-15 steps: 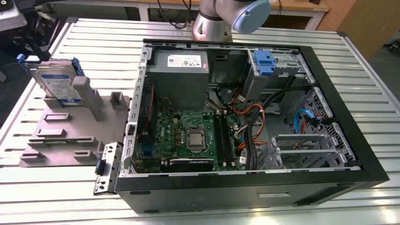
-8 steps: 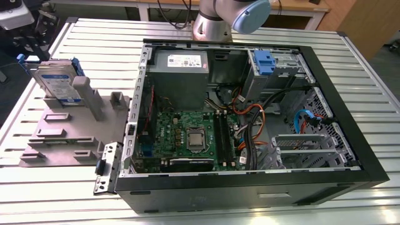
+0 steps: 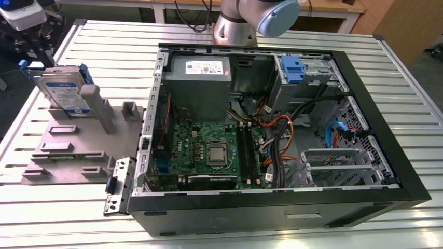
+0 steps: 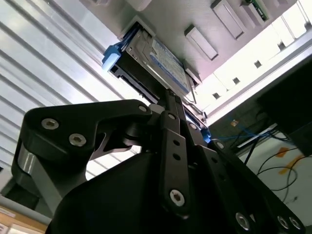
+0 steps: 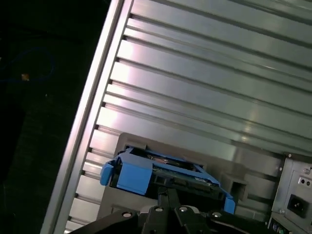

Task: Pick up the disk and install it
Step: 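Pick up the disk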

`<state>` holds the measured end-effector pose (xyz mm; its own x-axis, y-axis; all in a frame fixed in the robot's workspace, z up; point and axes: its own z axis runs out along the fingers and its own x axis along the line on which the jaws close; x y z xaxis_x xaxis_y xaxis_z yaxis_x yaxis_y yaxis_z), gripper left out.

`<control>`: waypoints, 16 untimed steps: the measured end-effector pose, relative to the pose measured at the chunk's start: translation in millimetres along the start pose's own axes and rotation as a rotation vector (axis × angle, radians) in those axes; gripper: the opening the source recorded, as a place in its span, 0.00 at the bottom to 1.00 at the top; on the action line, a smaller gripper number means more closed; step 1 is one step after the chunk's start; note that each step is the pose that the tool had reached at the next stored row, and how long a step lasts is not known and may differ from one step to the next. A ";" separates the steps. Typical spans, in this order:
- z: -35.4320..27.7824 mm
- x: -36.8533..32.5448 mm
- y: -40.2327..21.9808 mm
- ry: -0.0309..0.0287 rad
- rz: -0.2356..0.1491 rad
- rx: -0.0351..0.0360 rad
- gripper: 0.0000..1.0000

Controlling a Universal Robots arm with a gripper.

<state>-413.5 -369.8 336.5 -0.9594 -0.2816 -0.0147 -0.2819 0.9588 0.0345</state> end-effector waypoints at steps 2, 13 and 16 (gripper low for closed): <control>0.0 0.0 0.0 0.0013 -0.036 -0.0005 0.11; 0.2 0.0 0.0 0.0082 -0.236 -0.0034 0.11; 0.2 0.0 0.0 0.0100 -0.290 -0.0042 0.11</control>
<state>-413.5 -369.9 336.3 -0.8385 -0.5446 -0.0147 -0.5448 0.8379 0.0345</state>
